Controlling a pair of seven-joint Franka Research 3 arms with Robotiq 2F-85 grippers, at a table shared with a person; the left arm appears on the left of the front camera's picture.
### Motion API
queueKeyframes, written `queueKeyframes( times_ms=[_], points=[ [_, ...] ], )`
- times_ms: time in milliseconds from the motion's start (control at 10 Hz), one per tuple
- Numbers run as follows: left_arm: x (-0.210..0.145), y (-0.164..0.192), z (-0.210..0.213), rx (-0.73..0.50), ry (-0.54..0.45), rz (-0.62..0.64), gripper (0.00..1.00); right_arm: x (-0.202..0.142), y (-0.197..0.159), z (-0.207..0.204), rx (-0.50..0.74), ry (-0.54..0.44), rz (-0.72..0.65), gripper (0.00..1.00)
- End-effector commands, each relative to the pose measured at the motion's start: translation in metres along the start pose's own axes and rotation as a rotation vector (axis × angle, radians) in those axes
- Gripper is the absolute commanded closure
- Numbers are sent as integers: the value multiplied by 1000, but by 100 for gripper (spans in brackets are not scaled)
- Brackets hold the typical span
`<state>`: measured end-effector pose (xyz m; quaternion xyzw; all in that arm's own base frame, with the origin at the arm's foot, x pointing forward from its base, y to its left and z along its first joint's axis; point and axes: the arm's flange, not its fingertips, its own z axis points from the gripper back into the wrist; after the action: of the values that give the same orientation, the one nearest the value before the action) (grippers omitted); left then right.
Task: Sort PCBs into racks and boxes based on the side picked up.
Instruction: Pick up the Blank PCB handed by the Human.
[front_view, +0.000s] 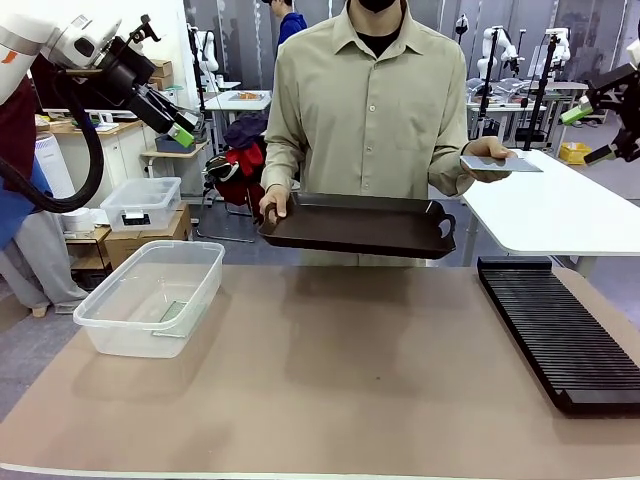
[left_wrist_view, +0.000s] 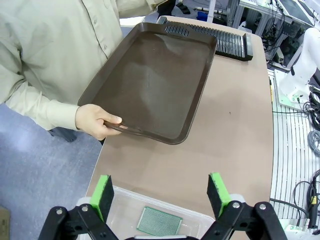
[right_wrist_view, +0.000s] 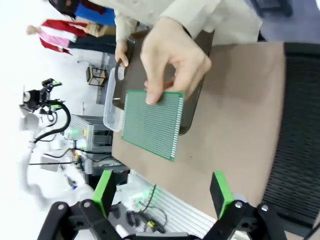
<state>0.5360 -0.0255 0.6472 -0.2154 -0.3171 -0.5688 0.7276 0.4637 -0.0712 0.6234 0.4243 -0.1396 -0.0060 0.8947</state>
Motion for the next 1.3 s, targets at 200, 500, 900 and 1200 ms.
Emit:
queueKeyframes(
  times_ms=[200, 500, 900, 1200],
  points=[
    [-1, -1, -1, 1, 2, 1, 0, 1, -13, -8, 24, 16, -42, 0],
    [-1, -1, -1, 1, 2, 1, 0, 1, -13, -8, 24, 16, -42, 0],
    [-1, -1, -1, 1, 2, 1, 0, 10, -20, -10, 49, 38, -87, 0],
    [-1, -1, -1, 1, 2, 1, 0, 35, -46, -15, 136, 53, -178, 0]
  ],
)
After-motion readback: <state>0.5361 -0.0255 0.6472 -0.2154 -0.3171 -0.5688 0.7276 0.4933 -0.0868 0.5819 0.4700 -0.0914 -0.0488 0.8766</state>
